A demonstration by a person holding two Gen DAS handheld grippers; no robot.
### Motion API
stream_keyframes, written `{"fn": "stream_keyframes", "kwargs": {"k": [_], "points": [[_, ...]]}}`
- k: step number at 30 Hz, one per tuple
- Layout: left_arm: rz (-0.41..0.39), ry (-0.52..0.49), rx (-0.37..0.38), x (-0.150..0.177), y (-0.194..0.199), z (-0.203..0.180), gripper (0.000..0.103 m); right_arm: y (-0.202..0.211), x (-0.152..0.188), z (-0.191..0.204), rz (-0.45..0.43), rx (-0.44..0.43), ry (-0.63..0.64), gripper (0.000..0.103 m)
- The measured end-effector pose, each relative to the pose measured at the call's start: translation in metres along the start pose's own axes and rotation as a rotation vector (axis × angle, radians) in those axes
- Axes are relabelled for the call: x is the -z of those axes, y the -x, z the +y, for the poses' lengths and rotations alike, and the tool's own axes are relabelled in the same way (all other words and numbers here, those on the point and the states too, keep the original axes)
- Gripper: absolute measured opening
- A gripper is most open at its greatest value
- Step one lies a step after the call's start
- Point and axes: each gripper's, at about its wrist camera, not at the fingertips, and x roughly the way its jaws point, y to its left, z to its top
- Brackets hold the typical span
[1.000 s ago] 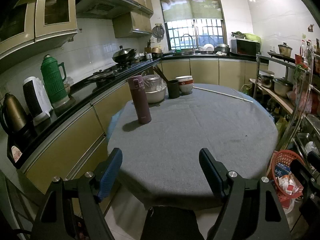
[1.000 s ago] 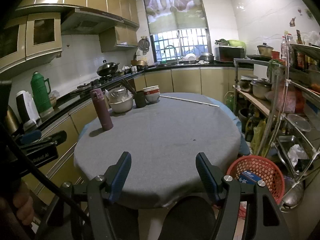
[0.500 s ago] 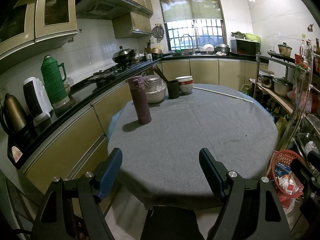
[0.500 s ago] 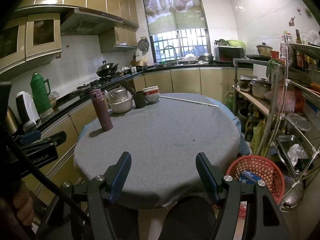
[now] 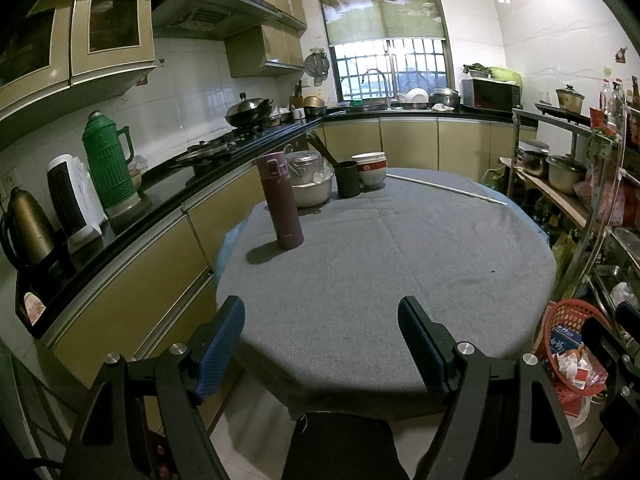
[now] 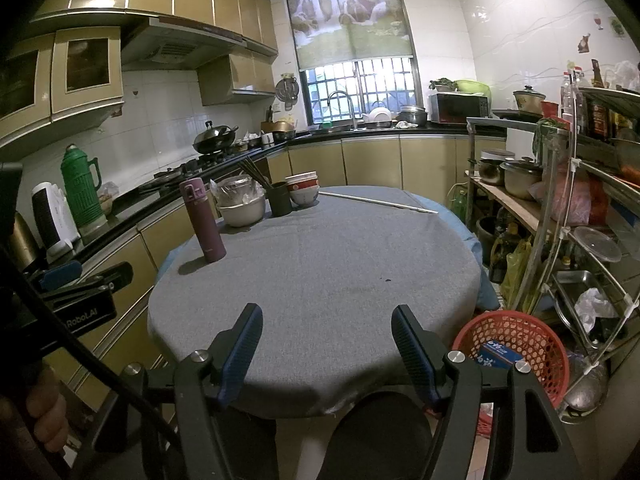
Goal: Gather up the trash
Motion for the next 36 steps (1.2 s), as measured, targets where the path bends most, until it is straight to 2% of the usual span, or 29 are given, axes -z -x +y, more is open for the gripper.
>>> {"fn": "stream_keyframes", "kwargs": {"k": [36], "points": [[-0.004, -0.007, 0.004, -0.0028, 0.0016, 0.0008, 0.079, 0.0005, -0.0017, 0.0025, -0.001, -0.002, 0.003, 0.071]]}}
